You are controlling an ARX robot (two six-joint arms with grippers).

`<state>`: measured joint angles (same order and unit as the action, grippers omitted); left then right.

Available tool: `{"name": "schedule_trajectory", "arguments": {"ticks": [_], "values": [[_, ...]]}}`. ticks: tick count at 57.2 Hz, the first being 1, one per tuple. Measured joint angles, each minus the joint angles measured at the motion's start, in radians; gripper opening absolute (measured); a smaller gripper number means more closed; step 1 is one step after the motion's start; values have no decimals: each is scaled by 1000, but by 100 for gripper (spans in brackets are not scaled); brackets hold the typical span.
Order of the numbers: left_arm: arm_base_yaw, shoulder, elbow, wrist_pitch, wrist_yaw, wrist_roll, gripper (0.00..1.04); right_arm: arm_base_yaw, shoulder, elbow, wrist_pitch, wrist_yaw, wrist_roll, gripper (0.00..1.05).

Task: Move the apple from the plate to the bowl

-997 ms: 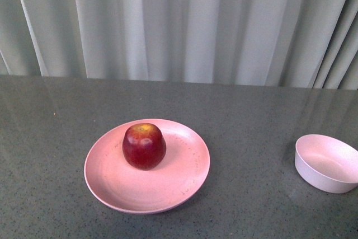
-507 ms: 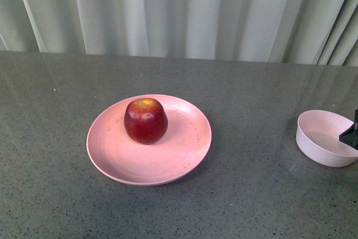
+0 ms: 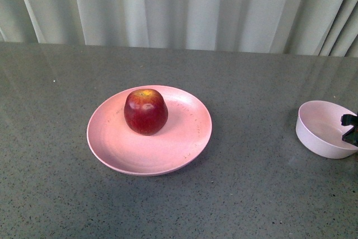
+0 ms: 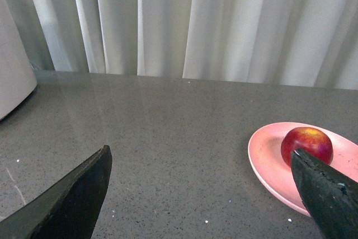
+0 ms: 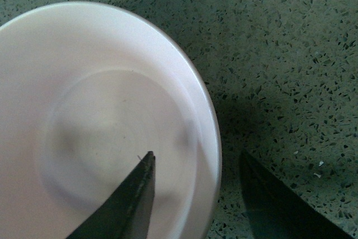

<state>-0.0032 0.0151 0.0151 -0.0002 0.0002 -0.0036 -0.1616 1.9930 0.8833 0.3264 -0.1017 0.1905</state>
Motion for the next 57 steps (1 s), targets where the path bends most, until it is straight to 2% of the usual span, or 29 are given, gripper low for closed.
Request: {"name": "schedule_trajectory", "arguments": {"ticks": [5, 11, 24, 37, 48, 57], "values": [[0, 0, 0, 0, 0, 0, 96, 5, 0, 0, -7, -14, 8, 22], [0, 0, 0, 0, 0, 0, 96, 21, -5, 0, -18, -26, 35, 1], [0, 0, 0, 0, 0, 0, 96, 124, -21, 18, -72, -20, 93, 2], [0, 0, 0, 0, 0, 0, 96, 264, -11, 127, -138, 16, 154, 2], [0, 0, 0, 0, 0, 0, 96, 335, 57, 207, -201, 50, 167, 2], [0, 0, 0, 0, 0, 0, 96, 347, 86, 219, -217, 68, 179, 2]]}}
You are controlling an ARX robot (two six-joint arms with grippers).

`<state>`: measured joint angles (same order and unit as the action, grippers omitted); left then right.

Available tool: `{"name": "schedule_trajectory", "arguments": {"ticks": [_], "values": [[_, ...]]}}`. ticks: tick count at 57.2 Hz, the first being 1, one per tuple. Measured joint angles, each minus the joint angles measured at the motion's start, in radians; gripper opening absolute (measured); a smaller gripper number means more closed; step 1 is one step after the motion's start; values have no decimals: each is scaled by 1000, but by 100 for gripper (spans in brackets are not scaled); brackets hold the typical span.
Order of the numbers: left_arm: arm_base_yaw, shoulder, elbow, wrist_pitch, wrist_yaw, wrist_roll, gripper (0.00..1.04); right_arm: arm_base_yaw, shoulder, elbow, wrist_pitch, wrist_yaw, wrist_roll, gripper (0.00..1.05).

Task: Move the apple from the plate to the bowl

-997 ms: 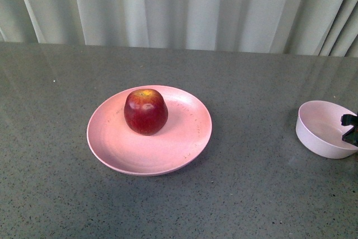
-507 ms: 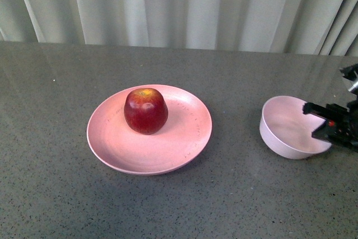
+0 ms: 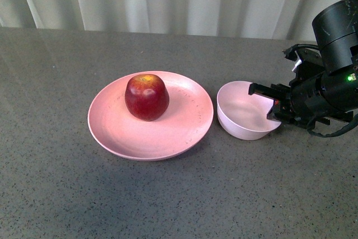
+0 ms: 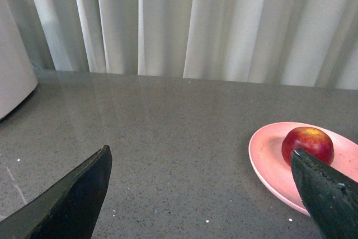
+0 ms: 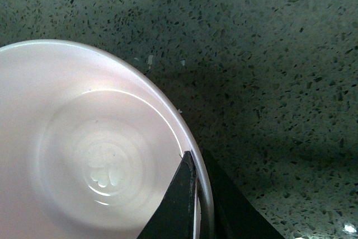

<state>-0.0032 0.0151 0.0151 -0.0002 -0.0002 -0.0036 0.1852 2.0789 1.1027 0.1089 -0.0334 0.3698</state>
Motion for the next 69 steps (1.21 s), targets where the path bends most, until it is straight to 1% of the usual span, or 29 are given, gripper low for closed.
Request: {"name": "schedule_trajectory", "arguments": {"ticks": [7, 9, 10, 12, 13, 19, 20, 25, 26, 31, 35, 36, 38, 41, 43, 45, 48, 50, 51, 54, 57, 59, 60, 64, 67, 69], "values": [[0, 0, 0, 0, 0, 0, 96, -1, 0, 2, 2, 8, 2, 2], [0, 0, 0, 0, 0, 0, 96, -1, 0, 1, 4, 8, 2, 5], [0, 0, 0, 0, 0, 0, 96, -2, 0, 1, 8, 8, 3, 8], [0, 0, 0, 0, 0, 0, 96, -3, 0, -1, 16, 8, 5, 12], [0, 0, 0, 0, 0, 0, 96, -5, -3, -5, 30, 6, 10, 17], [0, 0, 0, 0, 0, 0, 96, -18, -37, -29, 77, -29, 23, 38], [0, 0, 0, 0, 0, 0, 96, -19, -43, -31, 80, -32, 24, 40], [0, 0, 0, 0, 0, 0, 96, -41, -116, -55, 110, -62, 26, 57], [0, 0, 0, 0, 0, 0, 96, -49, -148, -70, 131, -65, 23, 63], [0, 0, 0, 0, 0, 0, 96, -66, -243, -125, 192, -65, -12, 75], [0, 0, 0, 0, 0, 0, 96, -88, -378, -211, 256, -71, -68, 89], [0, 0, 0, 0, 0, 0, 96, -98, -433, -245, 272, -69, -85, 94], [0, 0, 0, 0, 0, 0, 96, -113, -507, -291, 296, -72, -101, 97], [0, 0, 0, 0, 0, 0, 96, -138, -599, -344, 317, -87, -112, 95], [0, 0, 0, 0, 0, 0, 96, -154, -653, -389, 384, -50, -154, 91], [0, 0, 0, 0, 0, 0, 96, -169, -729, -454, 483, 1, -205, 84], [0, 0, 0, 0, 0, 0, 96, -182, -806, -517, 540, 29, -259, 77], [0, 0, 0, 0, 0, 0, 96, -188, -891, -584, 569, 37, -296, 68], [0, 0, 0, 0, 0, 0, 96, -188, -905, -596, 573, 37, -299, 66], [0, 0, 0, 0, 0, 0, 96, -187, -963, -656, 592, 34, -328, 56], [0, 0, 0, 0, 0, 0, 96, -187, -984, -692, 600, 33, -337, 49], [0, 0, 0, 0, 0, 0, 96, -187, -997, -727, 605, 34, -344, 42], [0, 0, 0, 0, 0, 0, 96, -187, -1000, -735, 605, 34, -345, 40], [0, 0, 0, 0, 0, 0, 96, -187, -1041, -809, 611, 33, -354, 23], [0, 0, 0, 0, 0, 0, 96, -186, -1078, -840, 612, 33, -360, 12], [0, 0, 0, 0, 0, 0, 96, -186, -1097, -854, 613, 33, -360, 7]]}}
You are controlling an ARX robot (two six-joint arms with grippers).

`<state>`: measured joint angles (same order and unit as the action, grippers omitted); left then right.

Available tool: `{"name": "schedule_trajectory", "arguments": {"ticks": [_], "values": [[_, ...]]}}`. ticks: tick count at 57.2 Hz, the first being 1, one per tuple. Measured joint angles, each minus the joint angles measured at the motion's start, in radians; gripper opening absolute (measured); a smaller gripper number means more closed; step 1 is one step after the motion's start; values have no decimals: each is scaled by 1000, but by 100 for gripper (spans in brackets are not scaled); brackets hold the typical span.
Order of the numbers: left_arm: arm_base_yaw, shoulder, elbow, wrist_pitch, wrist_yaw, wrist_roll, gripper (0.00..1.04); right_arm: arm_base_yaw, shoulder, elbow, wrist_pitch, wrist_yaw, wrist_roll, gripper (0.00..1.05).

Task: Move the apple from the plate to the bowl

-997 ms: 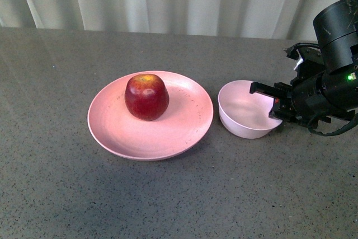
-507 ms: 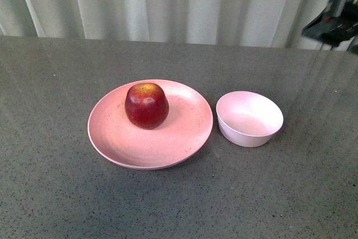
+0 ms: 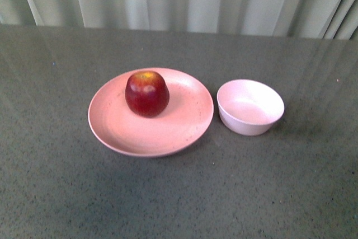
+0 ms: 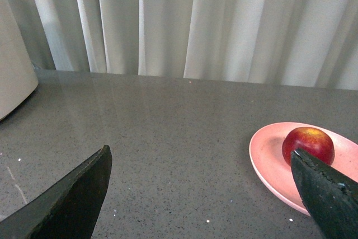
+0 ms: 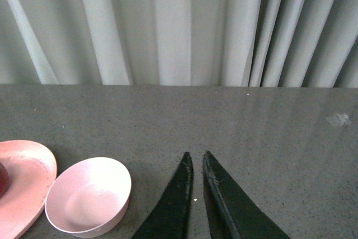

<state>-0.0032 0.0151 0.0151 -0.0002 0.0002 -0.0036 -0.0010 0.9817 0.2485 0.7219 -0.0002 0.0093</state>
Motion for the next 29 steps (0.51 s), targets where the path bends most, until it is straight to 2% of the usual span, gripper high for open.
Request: {"name": "schedule_trajectory", "arguments": {"ticks": [2, 19, 29], "values": [[0, 0, 0, 0, 0, 0, 96, 0, -21, -16, 0, 0, -4, 1], [0, 0, 0, 0, 0, 0, 96, 0, -176, -126, -47, 0, -5, 2], [0, 0, 0, 0, 0, 0, 96, 0, -311, -180, -130, 0, -5, 2]]}}
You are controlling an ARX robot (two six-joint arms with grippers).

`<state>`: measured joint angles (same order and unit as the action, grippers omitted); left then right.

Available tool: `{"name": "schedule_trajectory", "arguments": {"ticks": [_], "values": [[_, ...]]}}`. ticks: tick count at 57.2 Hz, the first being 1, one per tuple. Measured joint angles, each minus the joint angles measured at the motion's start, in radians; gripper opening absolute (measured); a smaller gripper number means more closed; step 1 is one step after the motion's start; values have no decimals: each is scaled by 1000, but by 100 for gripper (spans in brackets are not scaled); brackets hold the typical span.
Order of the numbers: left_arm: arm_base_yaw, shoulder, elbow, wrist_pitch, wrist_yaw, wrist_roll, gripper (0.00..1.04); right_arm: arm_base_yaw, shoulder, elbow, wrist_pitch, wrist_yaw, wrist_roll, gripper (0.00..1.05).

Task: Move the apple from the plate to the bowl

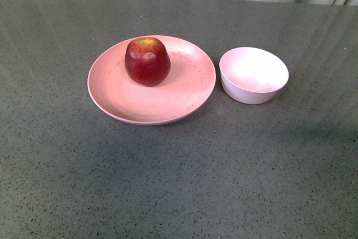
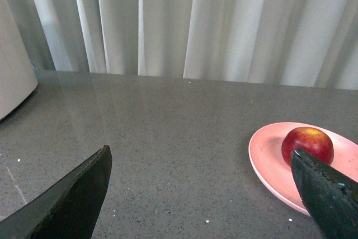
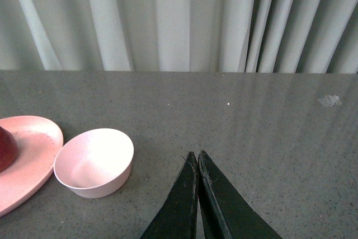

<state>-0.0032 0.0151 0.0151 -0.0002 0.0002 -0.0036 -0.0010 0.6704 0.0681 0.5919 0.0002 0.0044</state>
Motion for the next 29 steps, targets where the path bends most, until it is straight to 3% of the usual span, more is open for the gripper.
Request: {"name": "schedule_trajectory", "arguments": {"ticks": [29], "values": [[0, 0, 0, 0, 0, 0, 96, 0, -232, -45, -156, 0, -1, 2]]}}
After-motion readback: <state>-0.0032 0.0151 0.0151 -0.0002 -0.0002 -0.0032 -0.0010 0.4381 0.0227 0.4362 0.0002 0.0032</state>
